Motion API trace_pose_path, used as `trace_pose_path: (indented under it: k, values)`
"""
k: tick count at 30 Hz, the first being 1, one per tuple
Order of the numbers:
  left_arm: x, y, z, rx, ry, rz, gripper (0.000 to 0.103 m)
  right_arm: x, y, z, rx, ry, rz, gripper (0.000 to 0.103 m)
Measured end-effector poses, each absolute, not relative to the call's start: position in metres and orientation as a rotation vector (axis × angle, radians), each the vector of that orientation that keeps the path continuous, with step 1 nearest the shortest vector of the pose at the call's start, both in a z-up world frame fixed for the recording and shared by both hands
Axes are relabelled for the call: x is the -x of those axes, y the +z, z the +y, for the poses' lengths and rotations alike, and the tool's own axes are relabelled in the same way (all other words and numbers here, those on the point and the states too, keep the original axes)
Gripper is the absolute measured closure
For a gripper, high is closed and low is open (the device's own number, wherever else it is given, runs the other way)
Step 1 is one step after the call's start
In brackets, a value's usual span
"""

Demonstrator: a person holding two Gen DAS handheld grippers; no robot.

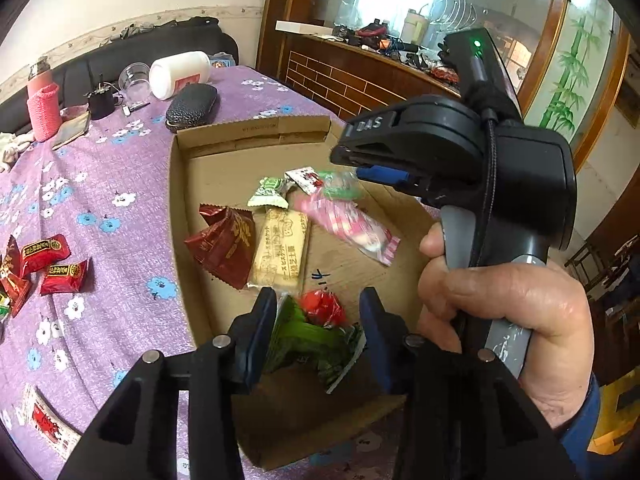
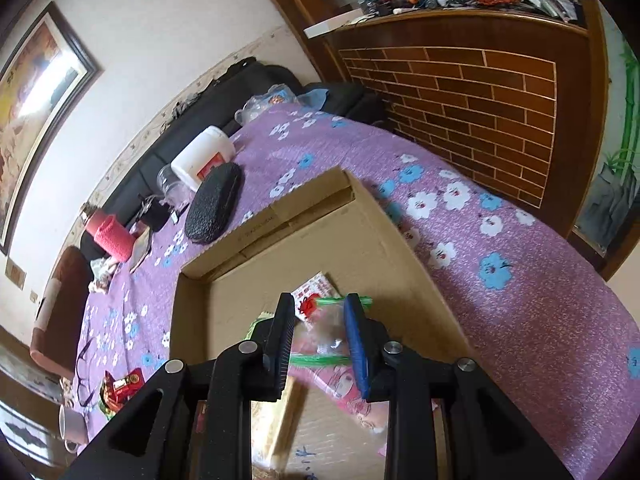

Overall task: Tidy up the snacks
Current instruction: 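Carry the red candy and nut bag into the cardboard tray and open both grippers, then return to the pile and grasp the white-red packet with the left gripper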

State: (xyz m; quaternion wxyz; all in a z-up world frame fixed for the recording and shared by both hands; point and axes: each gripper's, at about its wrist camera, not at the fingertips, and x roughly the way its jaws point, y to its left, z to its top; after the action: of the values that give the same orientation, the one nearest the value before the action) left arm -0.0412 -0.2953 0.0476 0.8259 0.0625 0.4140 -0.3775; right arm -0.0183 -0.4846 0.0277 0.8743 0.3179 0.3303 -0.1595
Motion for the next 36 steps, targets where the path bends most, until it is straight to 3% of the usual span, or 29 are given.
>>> trace_pose_path:
  k: [16, 27, 36]
  values:
    - [0.045, 0.064, -0.250, -0.074, -0.746, 0.879, 0.061, 0.019, 0.055, -0.449, -0.526, -0.228, 0.578, 0.075]
    - [0.028, 0.054, -0.161, -0.020, -0.535, 0.949, 0.061, 0.011, 0.056, -0.400, -0.369, -0.089, 0.591, 0.065]
    - [0.017, 0.032, -0.091, 0.100, -0.305, 1.062, 0.061, 0.011, 0.056, -0.401, -0.381, -0.084, 0.590, 0.064]
